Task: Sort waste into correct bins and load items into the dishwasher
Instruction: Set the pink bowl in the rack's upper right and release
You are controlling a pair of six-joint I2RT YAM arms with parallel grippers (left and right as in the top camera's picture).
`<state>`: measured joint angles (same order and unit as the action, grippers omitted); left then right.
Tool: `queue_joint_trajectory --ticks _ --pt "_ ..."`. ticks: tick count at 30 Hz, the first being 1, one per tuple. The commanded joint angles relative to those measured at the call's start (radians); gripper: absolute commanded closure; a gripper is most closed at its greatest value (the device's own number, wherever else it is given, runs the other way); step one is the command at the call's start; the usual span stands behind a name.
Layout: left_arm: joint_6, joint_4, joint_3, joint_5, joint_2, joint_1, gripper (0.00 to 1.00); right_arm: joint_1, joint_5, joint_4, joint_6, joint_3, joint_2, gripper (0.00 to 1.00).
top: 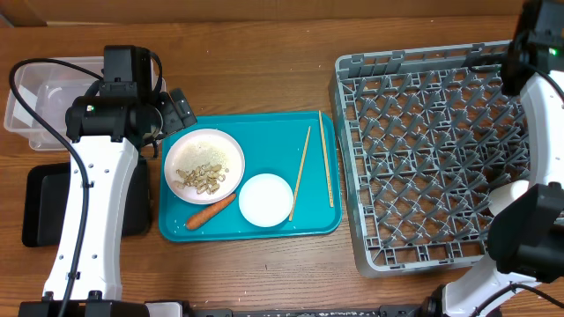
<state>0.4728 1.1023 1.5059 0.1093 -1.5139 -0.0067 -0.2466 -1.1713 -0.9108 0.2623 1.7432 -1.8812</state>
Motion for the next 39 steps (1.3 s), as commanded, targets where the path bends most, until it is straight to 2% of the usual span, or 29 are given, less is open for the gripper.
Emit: queue_joint_trajectory --ticks 1,6,13,20,23,27,34,39 --pt "0.006 0.003 0.015 -0.006 -0.005 0.002 0.0 -0.047 -0.1 0.047 0.019 -0.082 0.005 0.96" --pt "0.008 0.005 0.015 -0.018 -0.005 0.002 0.0 -0.054 -0.009 0.096 0.019 -0.185 0.005 0.96" --pt "0.014 0.004 0.015 -0.032 -0.005 0.002 0.0 0.027 0.077 0.119 0.021 -0.314 0.003 0.95" --pt "0.014 0.004 0.015 -0.032 -0.005 0.002 0.0 0.123 0.156 0.117 0.024 -0.383 0.003 0.79" --pt "0.014 0.004 0.015 -0.032 -0.005 0.002 0.0 0.15 0.209 0.117 0.023 -0.383 0.003 0.58" --pt "0.014 0.005 0.015 -0.032 -0.005 0.002 0.0 0.171 0.29 0.116 0.023 -0.383 0.003 0.55" --pt "0.014 0.005 0.015 -0.032 -0.005 0.002 0.0 0.174 0.344 0.087 0.024 -0.36 0.006 0.27" --pt "0.014 0.004 0.015 -0.032 -0.005 0.002 0.0 0.19 0.388 0.02 0.017 -0.245 0.034 0.18"
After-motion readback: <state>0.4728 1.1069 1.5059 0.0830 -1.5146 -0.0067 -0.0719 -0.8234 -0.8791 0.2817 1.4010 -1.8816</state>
